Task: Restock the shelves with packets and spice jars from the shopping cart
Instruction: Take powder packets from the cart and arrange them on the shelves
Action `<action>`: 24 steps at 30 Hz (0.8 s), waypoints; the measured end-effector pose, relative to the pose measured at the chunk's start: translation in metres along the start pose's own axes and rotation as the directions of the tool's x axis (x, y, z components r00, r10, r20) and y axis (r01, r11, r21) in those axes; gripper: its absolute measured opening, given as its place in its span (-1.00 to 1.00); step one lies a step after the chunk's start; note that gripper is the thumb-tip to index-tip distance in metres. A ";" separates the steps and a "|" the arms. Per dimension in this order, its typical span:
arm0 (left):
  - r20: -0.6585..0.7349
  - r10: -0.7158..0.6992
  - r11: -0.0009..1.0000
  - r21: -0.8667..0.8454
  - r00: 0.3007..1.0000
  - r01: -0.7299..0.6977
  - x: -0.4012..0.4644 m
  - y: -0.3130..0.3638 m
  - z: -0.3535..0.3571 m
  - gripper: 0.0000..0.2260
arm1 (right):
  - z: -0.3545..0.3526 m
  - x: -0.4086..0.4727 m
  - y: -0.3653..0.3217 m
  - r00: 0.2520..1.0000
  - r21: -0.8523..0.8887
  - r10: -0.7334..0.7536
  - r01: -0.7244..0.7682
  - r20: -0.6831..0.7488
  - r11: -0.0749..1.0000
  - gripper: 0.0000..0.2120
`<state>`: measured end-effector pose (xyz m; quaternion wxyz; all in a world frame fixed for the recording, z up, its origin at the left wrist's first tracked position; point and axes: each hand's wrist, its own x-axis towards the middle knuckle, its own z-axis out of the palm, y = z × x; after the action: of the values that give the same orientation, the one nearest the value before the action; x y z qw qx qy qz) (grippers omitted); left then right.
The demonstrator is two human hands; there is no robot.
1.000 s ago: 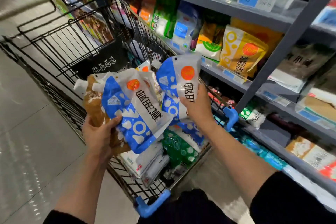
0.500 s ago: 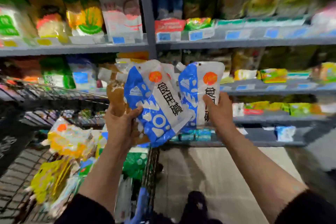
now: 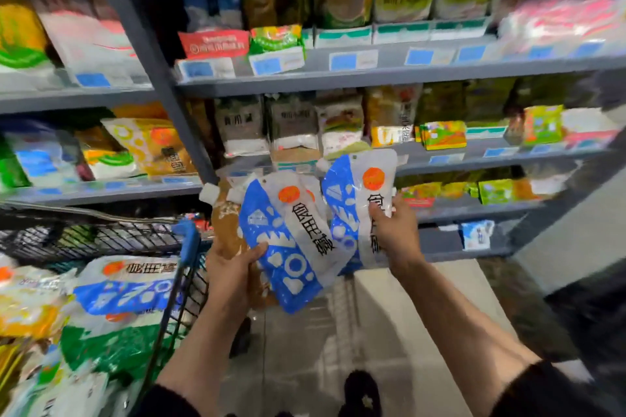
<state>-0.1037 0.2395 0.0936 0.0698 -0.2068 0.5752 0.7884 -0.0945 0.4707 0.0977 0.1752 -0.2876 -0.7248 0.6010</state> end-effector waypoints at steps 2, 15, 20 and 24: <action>-0.045 -0.043 0.999 -0.005 0.998 0.043 0.014 -0.021 0.011 -0.66 | 0.003 0.026 0.019 0.999 -0.102 0.015 -0.012 0.036 0.995 -0.85; -0.245 -0.201 0.979 -0.030 0.948 0.200 0.088 -0.156 0.000 -0.73 | 0.071 0.096 0.173 0.922 -0.362 0.270 -0.159 0.279 0.918 -0.82; -0.192 -0.296 0.954 -0.021 0.936 0.298 0.141 -0.199 -0.021 -0.73 | 0.116 0.115 0.236 0.943 -0.368 0.216 -0.114 0.251 0.923 -0.85; -0.235 -0.285 0.956 0.007 0.929 0.294 0.188 -0.235 -0.038 -0.77 | 0.145 0.129 0.283 0.953 -0.327 0.196 -0.113 0.231 0.938 -0.86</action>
<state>-0.1831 0.2572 -0.1991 0.1220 -0.3783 0.5590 0.7277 -0.2228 0.4718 -0.2202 -0.0169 -0.2866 -0.8018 0.5241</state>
